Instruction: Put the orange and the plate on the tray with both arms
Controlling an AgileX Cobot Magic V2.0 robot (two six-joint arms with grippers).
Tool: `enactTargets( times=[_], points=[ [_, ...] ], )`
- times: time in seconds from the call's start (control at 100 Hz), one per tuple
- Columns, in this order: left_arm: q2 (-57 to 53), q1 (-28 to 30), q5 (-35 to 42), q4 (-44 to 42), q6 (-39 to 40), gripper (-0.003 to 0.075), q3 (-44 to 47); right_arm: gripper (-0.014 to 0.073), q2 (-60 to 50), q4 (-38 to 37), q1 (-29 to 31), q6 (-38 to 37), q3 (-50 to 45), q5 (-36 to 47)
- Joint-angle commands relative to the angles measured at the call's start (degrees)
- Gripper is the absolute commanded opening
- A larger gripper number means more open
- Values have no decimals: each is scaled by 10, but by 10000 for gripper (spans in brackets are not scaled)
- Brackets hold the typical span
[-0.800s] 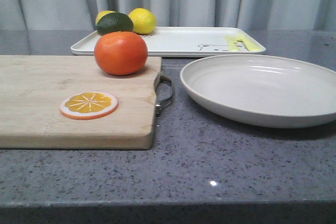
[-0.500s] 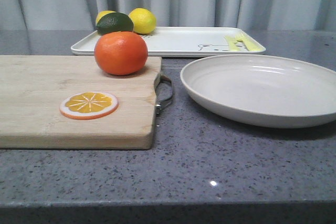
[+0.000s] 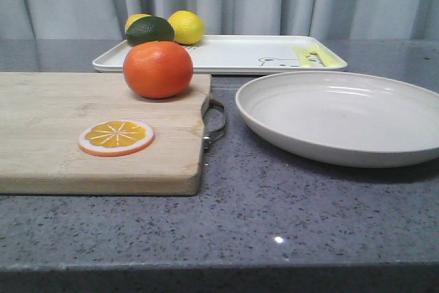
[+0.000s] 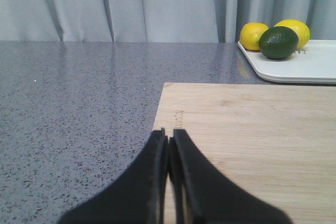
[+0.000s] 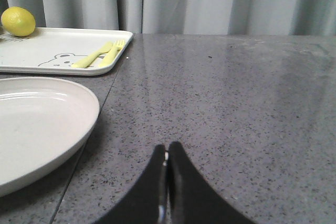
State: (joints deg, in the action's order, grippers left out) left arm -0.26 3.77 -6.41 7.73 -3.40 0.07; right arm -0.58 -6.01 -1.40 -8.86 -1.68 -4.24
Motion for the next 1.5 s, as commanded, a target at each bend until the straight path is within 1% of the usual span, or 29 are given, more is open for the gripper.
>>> enactTargets(
  times=[0.0, 0.21, 0.44, 0.58, 0.71, 0.85, 1.07, 1.32, 1.49],
  points=[
    [-19, 1, 47, 1, 0, -20, 4, -68, -7, -9, 4, -1, 13, 42],
    [-19, 1, 47, 1, 0, -20, 4, -68, -7, -9, 4, -1, 13, 46],
    [-19, 1, 55, 1, 0, -20, -2, -68, -7, -9, 4, -1, 16, 73],
    [-17, 1, 54, 1, 0, -20, -25, -66, 4, -9, 4, -1, 41, 38],
    [4, 1, 53, 1, 0, -20, -59, -66, 35, -9, 4, -1, 74, 5],
    [42, 1, 53, 1, 0, -20, -105, -66, 80, -9, 4, -1, 106, 5],
    [130, 1, 56, 1, 0, -20, -161, -66, 151, -8, 4, -1, 159, 6],
    [196, 1, 70, 1, 0, -20, -199, -66, 234, -8, 4, -1, 220, 6],
    [204, 1, 72, 1, 0, -20, -202, -66, 247, -8, 4, -1, 230, 25]
  ],
)
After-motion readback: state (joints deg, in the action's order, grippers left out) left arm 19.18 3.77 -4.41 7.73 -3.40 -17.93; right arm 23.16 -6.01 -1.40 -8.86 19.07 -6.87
